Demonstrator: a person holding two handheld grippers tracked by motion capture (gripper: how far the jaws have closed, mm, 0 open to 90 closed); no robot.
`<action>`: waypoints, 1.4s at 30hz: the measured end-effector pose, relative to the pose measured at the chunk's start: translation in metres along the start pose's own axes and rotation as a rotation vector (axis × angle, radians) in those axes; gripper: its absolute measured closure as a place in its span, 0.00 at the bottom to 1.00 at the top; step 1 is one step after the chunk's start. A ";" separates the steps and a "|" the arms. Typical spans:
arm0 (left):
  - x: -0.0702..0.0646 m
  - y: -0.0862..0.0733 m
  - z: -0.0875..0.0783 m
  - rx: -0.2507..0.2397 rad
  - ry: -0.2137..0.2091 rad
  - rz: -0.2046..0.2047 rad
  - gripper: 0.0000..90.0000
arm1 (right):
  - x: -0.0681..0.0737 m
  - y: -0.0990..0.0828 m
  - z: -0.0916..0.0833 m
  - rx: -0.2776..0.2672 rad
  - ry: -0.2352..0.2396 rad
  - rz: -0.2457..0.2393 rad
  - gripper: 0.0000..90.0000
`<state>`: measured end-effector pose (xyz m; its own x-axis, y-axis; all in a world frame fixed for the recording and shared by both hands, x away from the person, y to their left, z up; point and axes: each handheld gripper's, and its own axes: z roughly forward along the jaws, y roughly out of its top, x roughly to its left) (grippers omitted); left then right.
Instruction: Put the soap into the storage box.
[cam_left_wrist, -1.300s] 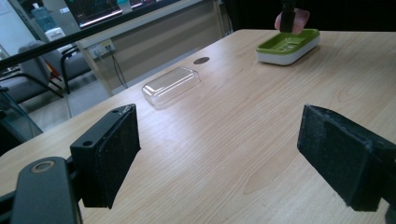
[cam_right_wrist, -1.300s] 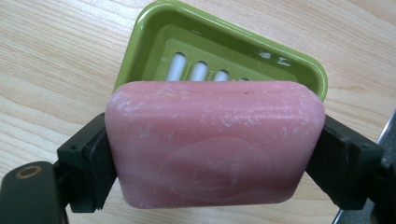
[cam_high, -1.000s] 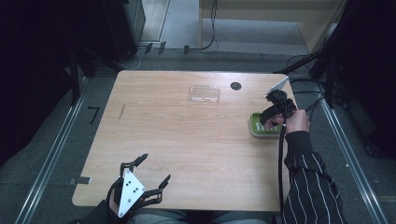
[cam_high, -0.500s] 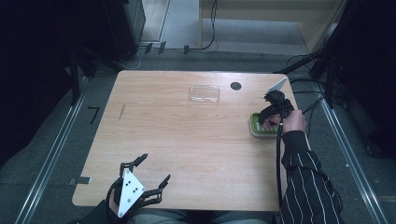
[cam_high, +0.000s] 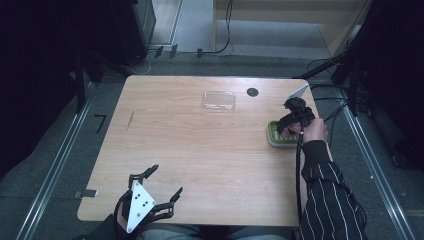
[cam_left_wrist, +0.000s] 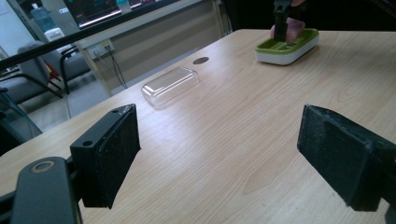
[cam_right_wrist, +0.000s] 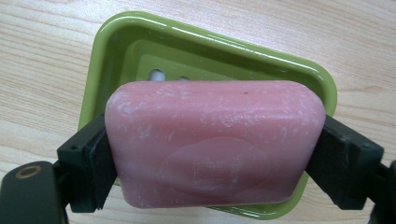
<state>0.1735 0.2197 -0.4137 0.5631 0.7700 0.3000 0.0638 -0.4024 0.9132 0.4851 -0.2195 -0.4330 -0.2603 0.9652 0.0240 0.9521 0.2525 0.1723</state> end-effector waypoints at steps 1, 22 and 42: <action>0.000 0.000 0.000 0.000 0.000 0.000 0.15 | 0.000 0.000 0.000 0.002 0.000 0.003 0.16; 0.000 0.000 0.000 0.001 -0.001 0.003 0.15 | -0.001 0.001 0.010 0.000 0.010 0.024 0.16; 0.000 0.000 0.000 0.000 0.000 -0.001 0.15 | 0.000 0.001 0.017 0.010 0.008 0.047 0.16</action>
<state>0.1735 0.2197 -0.4137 0.5631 0.7703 0.2992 0.0643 -0.4018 0.9135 0.4893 -0.2181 -0.4498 -0.2167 0.9754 0.0399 0.9648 0.2078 0.1611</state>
